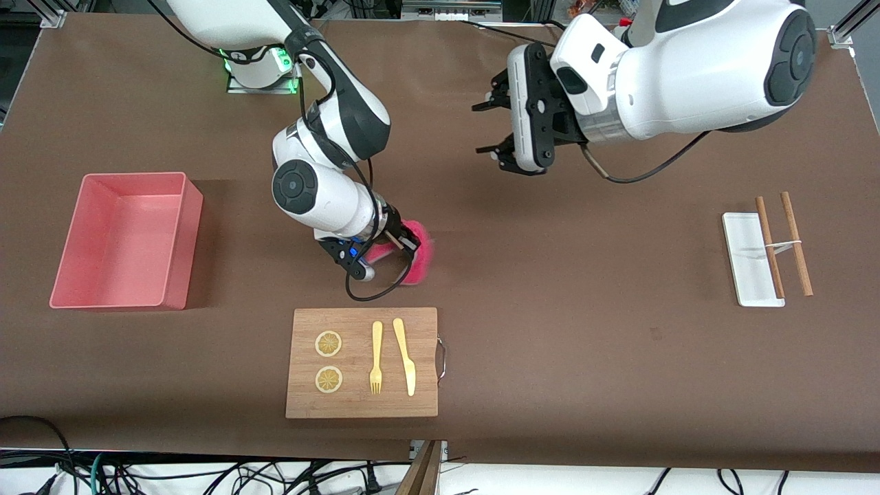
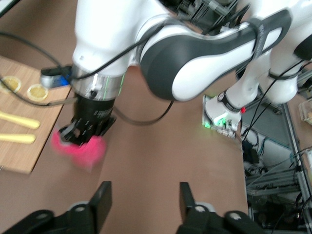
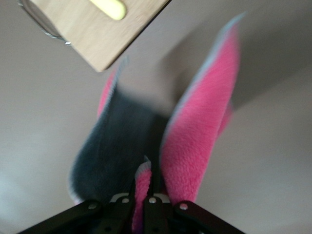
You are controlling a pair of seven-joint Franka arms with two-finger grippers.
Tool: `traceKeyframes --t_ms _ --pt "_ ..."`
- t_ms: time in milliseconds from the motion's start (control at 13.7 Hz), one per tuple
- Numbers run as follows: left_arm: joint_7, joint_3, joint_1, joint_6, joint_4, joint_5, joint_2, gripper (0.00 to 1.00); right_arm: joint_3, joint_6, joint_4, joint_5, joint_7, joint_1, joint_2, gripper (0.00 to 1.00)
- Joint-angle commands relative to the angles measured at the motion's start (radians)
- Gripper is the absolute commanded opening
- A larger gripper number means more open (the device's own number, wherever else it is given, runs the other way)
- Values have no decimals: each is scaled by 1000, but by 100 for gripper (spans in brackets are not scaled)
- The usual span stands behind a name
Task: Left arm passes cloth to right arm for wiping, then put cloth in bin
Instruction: 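Open the left gripper and raise it while the right gripper holds the cloth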
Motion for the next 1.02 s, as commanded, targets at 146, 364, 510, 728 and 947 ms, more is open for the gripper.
traceKeyframes --t_ms 146,364,510,728,947 --pt "11 7 21 -38 -18 202 -51 100 -6 -117 -24 -33 -101 -13 6 0" --pt "-4 7 32 -99 -21 435 -51 100 -4 -117 -113 -77 -158 -33 4 0" --pt "-49 5 47 -100 -34 623 -48 100 -3 -113 -166 -120 -186 -41 -2 0" --pt "-177 7 61 -65 -50 749 -6 100 -3 -113 -244 -157 -227 -44 -20 0" --pt "-253 7 151 -15 -40 750 23 100 -6 -108 -315 -231 -337 -113 -34 0"
